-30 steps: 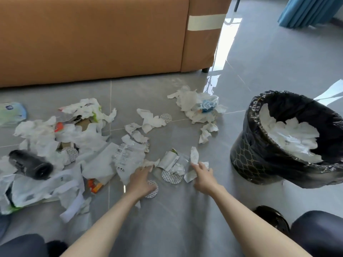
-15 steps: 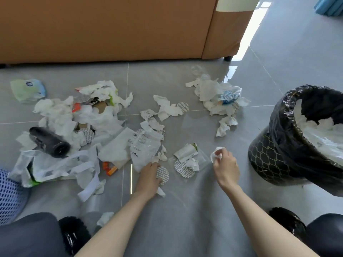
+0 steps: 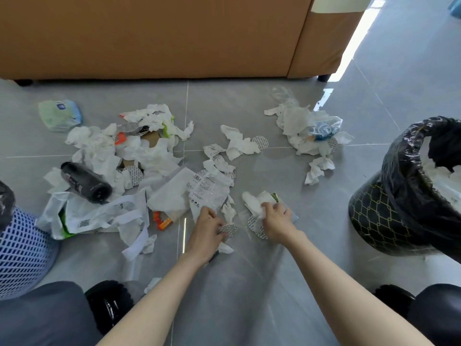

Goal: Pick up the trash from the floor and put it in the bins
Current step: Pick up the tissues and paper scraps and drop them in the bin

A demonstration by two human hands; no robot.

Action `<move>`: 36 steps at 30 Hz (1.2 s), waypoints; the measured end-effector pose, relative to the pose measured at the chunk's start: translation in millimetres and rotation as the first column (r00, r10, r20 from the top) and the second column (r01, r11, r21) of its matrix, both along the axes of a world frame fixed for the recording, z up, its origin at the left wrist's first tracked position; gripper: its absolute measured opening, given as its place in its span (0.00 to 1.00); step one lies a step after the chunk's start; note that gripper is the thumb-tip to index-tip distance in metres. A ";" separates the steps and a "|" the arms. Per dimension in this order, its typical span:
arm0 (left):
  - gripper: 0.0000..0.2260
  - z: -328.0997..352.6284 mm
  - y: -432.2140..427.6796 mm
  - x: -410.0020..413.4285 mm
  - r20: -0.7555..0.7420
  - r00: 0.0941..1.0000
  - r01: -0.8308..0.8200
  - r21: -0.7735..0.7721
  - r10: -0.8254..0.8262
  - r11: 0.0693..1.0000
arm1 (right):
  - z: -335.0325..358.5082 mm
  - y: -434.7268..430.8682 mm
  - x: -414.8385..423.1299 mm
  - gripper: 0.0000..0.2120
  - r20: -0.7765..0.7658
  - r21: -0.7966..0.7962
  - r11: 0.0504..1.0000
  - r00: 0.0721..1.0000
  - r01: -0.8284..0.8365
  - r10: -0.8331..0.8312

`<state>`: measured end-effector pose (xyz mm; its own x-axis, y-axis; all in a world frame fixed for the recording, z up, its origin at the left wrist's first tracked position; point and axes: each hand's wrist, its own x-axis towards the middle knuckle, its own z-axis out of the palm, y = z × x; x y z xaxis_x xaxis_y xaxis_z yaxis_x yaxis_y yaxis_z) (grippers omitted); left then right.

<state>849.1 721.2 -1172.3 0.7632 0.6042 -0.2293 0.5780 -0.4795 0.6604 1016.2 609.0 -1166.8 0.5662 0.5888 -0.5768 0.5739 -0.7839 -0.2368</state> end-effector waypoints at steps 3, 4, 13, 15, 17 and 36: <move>0.03 4.1 3.1 10.0 0.036 0.995 0.090 0.084 -0.093 0.992 | -3.3 -10.5 -12.7 0.29 0.018 -0.017 1.000 1.000 0.005 -0.005; 0.02 6.4 5.2 14.6 0.020 0.992 0.121 0.092 -0.124 0.988 | -3.0 -12.9 -15.4 0.30 0.031 -0.012 1.000 0.999 -0.007 0.007; 0.18 -0.1 21.7 42.2 -0.238 0.924 0.334 0.128 -0.298 0.934 | -2.7 -18.6 -27.5 0.26 0.115 0.164 0.986 0.993 0.003 -0.022; 0.18 -2.8 20.4 41.9 -0.248 0.927 0.323 0.143 -0.282 0.936 | -6.7 -15.6 -26.7 0.23 0.154 0.110 0.994 0.988 -0.027 0.010; 0.14 -6.2 17.7 40.1 -0.213 0.941 0.297 0.157 -0.262 0.942 | -10.5 -15.6 -27.2 0.20 0.208 0.117 0.992 0.978 -0.049 0.024; 0.10 82.3 16.3 69.6 0.176 0.955 -0.212 -0.159 0.239 0.964 | 78.6 -27.6 41.5 0.09 -0.261 0.687 0.503 0.824 0.524 -0.503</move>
<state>918.7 737.5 -1090.0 0.6483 0.7386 -0.1850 0.5167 -0.2483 0.8194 1057.7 581.4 -1088.2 0.8991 0.4167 -0.1342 0.1126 -0.5164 -0.8489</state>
